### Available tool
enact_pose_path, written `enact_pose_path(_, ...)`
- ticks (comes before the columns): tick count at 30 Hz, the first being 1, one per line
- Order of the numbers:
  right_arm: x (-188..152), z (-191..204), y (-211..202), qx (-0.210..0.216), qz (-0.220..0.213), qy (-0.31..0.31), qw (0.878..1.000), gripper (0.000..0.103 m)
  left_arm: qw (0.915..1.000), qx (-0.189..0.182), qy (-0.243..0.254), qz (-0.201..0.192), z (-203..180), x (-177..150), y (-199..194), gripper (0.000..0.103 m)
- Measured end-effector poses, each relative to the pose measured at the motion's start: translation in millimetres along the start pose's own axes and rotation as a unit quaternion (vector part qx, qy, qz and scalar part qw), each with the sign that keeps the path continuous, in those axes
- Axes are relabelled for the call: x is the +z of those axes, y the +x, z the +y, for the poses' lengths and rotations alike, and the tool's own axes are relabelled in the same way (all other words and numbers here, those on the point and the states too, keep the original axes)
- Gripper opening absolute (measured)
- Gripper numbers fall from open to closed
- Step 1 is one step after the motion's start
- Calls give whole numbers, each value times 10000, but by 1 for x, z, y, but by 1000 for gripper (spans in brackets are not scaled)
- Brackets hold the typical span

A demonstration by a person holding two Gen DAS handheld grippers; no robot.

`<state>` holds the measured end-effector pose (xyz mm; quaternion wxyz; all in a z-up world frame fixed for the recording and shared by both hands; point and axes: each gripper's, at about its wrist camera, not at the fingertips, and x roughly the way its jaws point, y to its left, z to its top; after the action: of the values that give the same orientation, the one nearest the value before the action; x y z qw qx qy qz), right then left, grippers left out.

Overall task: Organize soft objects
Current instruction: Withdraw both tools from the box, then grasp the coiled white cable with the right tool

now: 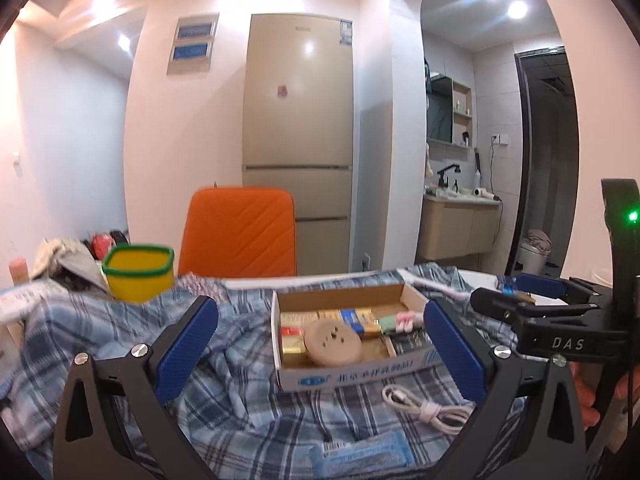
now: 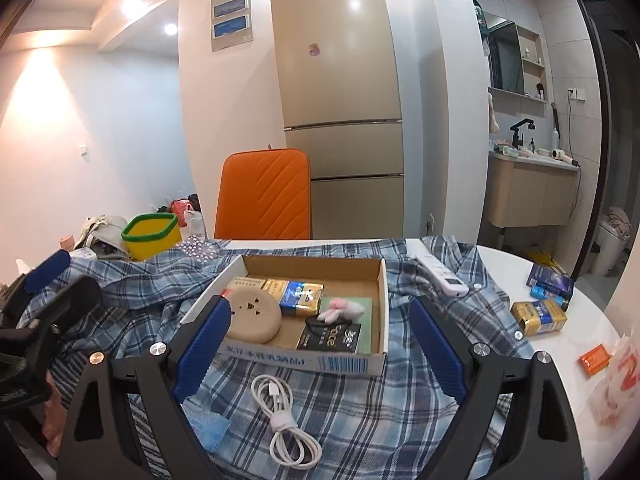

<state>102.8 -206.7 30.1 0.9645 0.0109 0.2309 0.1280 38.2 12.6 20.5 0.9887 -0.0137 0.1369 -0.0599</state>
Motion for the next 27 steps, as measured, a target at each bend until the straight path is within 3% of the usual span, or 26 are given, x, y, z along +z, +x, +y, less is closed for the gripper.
enact_pose_path(8, -19, 0, 19, 55, 321, 20, 9995, 92, 9996, 155, 58, 223, -1, -20, 9, 103)
enact_pose_path(14, -24, 0, 26, 70, 504, 24, 9987, 92, 9994, 74, 46, 338, -1, -23, 12, 103)
enact_pose_path(22, -35, 11, 46, 484, 1241, -222, 9908, 92, 9986, 19, 40, 523, -2, -22, 12, 103)
enact_pose_path(27, -45, 21, 60, 714, 1706, -451, 9817, 72, 9981, 6, -43, 618, 1, -23, 15, 103)
